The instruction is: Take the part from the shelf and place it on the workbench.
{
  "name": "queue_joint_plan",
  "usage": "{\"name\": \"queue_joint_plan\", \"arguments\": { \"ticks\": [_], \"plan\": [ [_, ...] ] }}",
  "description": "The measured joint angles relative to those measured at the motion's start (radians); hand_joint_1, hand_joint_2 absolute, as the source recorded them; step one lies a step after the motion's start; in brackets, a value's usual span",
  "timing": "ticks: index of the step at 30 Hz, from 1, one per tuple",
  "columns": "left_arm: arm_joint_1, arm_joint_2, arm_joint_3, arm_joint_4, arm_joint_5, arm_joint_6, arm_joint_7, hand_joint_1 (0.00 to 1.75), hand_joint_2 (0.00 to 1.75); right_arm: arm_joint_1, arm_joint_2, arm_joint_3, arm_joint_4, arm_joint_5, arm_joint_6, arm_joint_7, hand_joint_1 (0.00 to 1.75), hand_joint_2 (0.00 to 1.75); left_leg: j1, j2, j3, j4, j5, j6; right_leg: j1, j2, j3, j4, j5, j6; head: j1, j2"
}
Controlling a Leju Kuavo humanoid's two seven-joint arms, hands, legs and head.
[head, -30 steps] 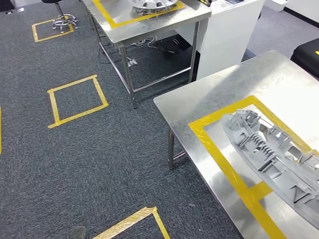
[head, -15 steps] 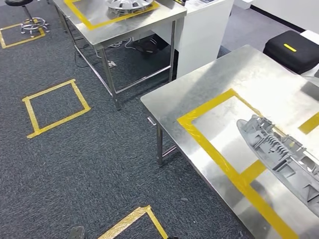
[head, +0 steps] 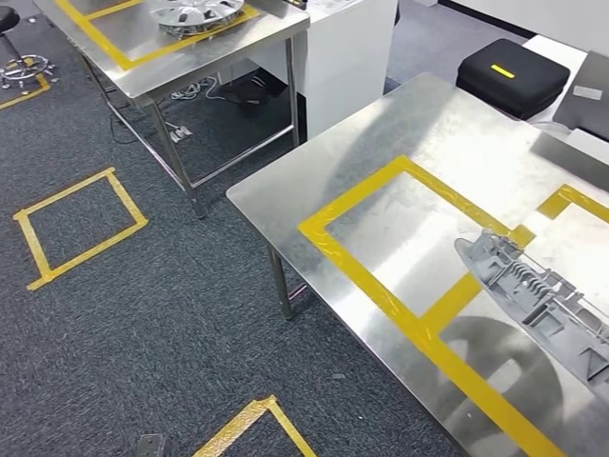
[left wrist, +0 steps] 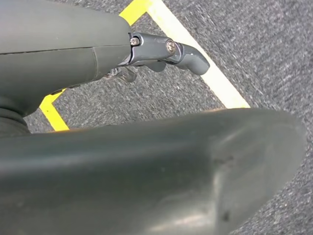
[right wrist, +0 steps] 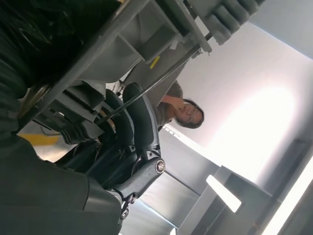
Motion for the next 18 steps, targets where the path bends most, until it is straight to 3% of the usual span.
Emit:
{"name": "queue_joint_plan", "arguments": {
  "ticks": [3, 5, 7, 9, 12, 14, 15, 16, 18],
  "plan": [
    [0.004, 0.004, 0.003, 0.000, 0.000, -0.001, -0.002, 0.00, 0.00, 0.000, 0.000, -0.013, 0.011, 0.022, 0.016, 0.022, 1.75, 1.75, -0.002, -0.030, 0.086, -0.201, 0.109, 0.018, 0.003, 0.023, 0.002, 0.002, 0.000, 0.001, 0.000, 0.000],
    [0.007, 0.008, 0.005, 0.000, -0.001, -0.001, -0.001, 0.00, 0.00, 0.003, 0.001, -0.018, 0.017, 0.037, 0.017, 0.036, 1.75, 1.75, -0.004, -0.052, 0.119, -0.281, 0.130, 0.025, 0.002, 0.036, -0.004, 0.004, 0.002, 0.008, 0.001, 0.000],
    [0.013, 0.009, 0.006, 0.000, -0.007, -0.001, 0.004, 0.00, 0.00, 0.010, 0.002, -0.020, 0.023, 0.055, 0.016, 0.051, 1.75, 1.75, -0.006, -0.047, 0.122, -0.292, 0.130, 0.027, -0.001, 0.048, -0.011, 0.002, 0.006, 0.020, 0.001, 0.000],
    [0.018, 0.010, 0.006, 0.000, -0.014, -0.001, 0.012, 0.00, 0.00, 0.019, 0.004, -0.021, 0.027, 0.069, 0.016, 0.061, 1.75, 1.75, -0.003, -0.033, 0.125, -0.304, 0.138, 0.035, -0.002, 0.032, -0.026, 0.021, -0.010, 0.029, 0.003, 0.000],
    [0.024, 0.014, 0.008, 0.000, -0.016, 0.000, 0.016, 0.00, 0.00, 0.021, 0.005, -0.021, 0.034, 0.074, 0.015, 0.065, 1.75, 1.75, -0.002, -0.010, 0.125, -0.312, 0.144, 0.044, -0.004, -0.011, -0.099, 0.173, -0.094, 0.038, 0.007, 0.000],
    [0.027, 0.015, 0.012, 0.001, -0.016, 0.000, 0.017, 0.00, 0.00, 0.021, 0.005, -0.021, 0.038, 0.075, 0.015, 0.066, 1.75, 1.75, -0.003, 0.007, 0.125, -0.311, 0.142, 0.044, -0.007, -0.017, -0.139, 0.264, -0.123, 0.046, 0.007, 0.000],
    [0.028, 0.015, 0.014, 0.001, -0.016, -0.001, 0.017, 0.00, 0.00, 0.022, 0.005, -0.021, 0.039, 0.076, 0.015, 0.066, 1.75, 1.75, -0.002, 0.014, 0.126, -0.311, 0.141, 0.043, -0.009, -0.019, -0.136, 0.262, -0.111, 0.050, 0.007, 0.000],
    [0.028, 0.014, 0.015, 0.001, -0.016, -0.001, 0.018, 0.00, 0.00, 0.022, 0.005, -0.021, 0.040, 0.076, 0.015, 0.066, 1.75, 1.75, -0.002, 0.021, 0.127, -0.309, 0.139, 0.041, -0.011, -0.023, -0.114, 0.223, -0.085, 0.053, 0.007, 0.000],
    [0.028, 0.015, 0.016, 0.001, -0.016, -0.001, 0.018, 0.00, 0.00, 0.022, 0.005, -0.021, 0.041, 0.076, 0.015, 0.066, 1.75, 1.75, -0.002, 0.032, 0.128, -0.302, 0.132, 0.031, -0.013, -0.042, -0.042, 0.090, -0.032, 0.057, 0.008, 0.000]
  ]
}}
